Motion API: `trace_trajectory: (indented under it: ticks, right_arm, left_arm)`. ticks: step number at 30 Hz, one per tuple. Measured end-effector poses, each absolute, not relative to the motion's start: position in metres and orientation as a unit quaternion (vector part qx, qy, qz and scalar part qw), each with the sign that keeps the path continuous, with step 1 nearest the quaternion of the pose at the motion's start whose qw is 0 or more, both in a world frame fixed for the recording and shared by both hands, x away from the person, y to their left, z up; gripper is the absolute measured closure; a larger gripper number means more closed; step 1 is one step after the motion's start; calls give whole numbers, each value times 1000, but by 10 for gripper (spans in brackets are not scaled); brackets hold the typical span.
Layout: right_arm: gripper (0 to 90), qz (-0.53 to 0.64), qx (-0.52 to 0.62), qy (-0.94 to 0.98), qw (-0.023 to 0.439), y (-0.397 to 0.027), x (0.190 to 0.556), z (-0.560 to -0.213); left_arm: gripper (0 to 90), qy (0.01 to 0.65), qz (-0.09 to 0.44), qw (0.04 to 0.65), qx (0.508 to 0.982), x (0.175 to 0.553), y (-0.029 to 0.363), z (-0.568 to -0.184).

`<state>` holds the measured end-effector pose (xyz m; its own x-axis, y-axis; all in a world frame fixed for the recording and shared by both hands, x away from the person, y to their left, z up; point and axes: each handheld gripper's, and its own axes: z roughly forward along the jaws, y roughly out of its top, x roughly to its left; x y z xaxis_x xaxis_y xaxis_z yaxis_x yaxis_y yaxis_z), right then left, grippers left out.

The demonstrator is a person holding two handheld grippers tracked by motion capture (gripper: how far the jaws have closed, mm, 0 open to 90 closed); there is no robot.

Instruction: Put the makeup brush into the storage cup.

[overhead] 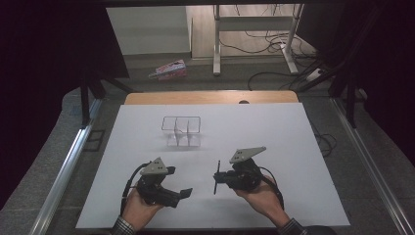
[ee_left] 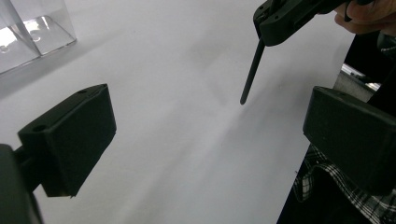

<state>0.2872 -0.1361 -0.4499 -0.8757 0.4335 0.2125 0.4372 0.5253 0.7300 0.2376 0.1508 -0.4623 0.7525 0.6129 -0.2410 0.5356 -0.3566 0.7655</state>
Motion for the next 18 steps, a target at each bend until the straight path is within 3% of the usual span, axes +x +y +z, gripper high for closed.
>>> trace_trajectory:
  ticks: [18]
  right_arm:
    - [852, -357, -170, -919, 0, -107, 280, -445]
  left_arm:
    - [19, 285, 35, 437, 852, 251, 123, -441]
